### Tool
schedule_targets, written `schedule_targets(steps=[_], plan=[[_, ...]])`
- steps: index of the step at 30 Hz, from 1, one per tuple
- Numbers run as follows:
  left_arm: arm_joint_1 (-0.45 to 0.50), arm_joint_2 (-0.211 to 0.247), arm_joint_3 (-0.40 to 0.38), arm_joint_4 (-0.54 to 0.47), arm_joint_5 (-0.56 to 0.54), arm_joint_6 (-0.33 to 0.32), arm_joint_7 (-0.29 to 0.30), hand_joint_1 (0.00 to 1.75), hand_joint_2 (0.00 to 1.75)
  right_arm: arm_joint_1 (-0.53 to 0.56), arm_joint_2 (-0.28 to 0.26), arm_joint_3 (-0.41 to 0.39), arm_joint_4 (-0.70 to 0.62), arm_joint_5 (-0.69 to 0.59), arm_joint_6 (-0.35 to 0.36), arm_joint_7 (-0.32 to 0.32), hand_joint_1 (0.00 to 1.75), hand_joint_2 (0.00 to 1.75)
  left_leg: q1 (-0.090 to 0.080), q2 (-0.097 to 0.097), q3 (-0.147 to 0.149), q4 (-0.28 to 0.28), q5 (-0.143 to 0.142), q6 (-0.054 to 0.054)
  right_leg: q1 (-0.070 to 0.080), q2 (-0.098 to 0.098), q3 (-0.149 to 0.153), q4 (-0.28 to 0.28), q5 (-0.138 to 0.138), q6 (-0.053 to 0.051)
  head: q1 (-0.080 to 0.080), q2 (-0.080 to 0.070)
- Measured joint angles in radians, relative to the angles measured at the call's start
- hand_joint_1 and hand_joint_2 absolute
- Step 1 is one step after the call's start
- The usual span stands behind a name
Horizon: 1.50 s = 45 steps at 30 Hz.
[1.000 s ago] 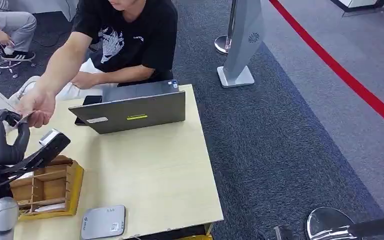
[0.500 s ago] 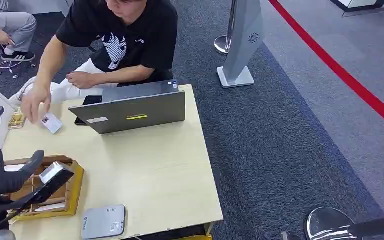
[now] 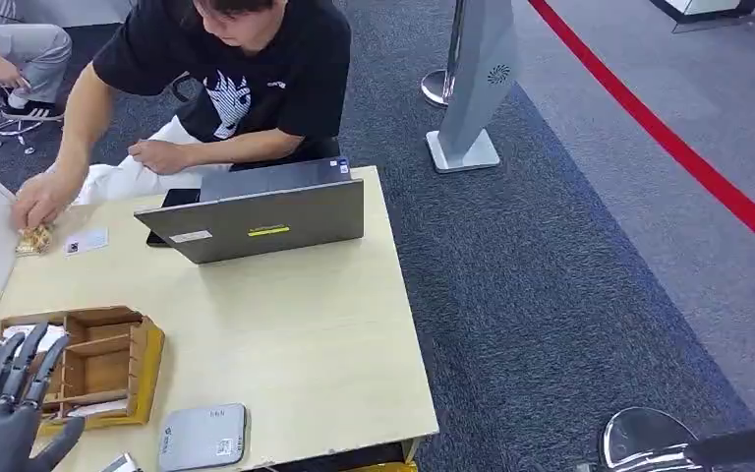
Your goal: Pass the card to the sensor for recognition and then transmit it.
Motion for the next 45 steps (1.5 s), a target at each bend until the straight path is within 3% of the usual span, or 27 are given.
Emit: schedule_targets(steps=[11, 12, 15, 21, 29, 45], plan=[[0.015, 0.002, 0.031, 0.035, -0.007, 0.021, -0.006, 0.00, 1.75, 0.005, 0.000, 0.000, -0.005, -0.007, -0.005, 0.000, 0.00, 1.75, 0.000, 0.000, 0.000, 0.000, 0.000, 0.000, 0.000, 0.000, 0.000, 0.000, 0.000, 0.000, 0.000, 0.000], [0.013, -0.041, 0.178, 0.125, -0.047, 0.028, -0.104, 0.00, 1.75, 0.015, 0.000, 0.006, -0.014, -0.040, -0.010, 0.000, 0.00, 1.75, 0.000, 0.000, 0.000, 0.000, 0.000, 0.000, 0.000, 0.000, 0.000, 0.000, 0.000, 0.000, 0.000, 0.000], [-0.008, -0.099, 0.299, 0.204, -0.093, 0.022, -0.161, 0.00, 1.75, 0.015, 0.000, 0.006, -0.013, -0.051, 0.000, 0.000, 0.00, 1.75, 0.000, 0.000, 0.000, 0.000, 0.000, 0.000, 0.000, 0.000, 0.000, 0.000, 0.000, 0.000, 0.000, 0.000], [-0.021, -0.150, 0.357, 0.236, -0.117, 0.017, -0.199, 0.00, 1.75, 0.015, 0.000, 0.006, -0.013, -0.057, -0.002, 0.000, 0.00, 1.75, 0.000, 0.000, 0.000, 0.000, 0.000, 0.000, 0.000, 0.000, 0.000, 0.000, 0.000, 0.000, 0.000, 0.000], [-0.036, -0.188, 0.385, 0.256, -0.127, 0.010, -0.209, 0.00, 1.75, 0.013, 0.000, 0.006, -0.013, -0.058, -0.002, 0.000, 0.00, 1.75, 0.000, 0.000, 0.000, 0.000, 0.000, 0.000, 0.000, 0.000, 0.000, 0.000, 0.000, 0.000, 0.000, 0.000], [-0.093, -0.217, 0.380, 0.302, -0.150, -0.013, -0.201, 0.00, 1.75, 0.001, 0.000, 0.006, -0.008, -0.037, 0.006, 0.000, 0.00, 1.75, 0.000, 0.000, 0.001, 0.000, 0.000, 0.000, 0.000, 0.000, 0.000, 0.000, 0.000, 0.000, 0.000, 0.000]])
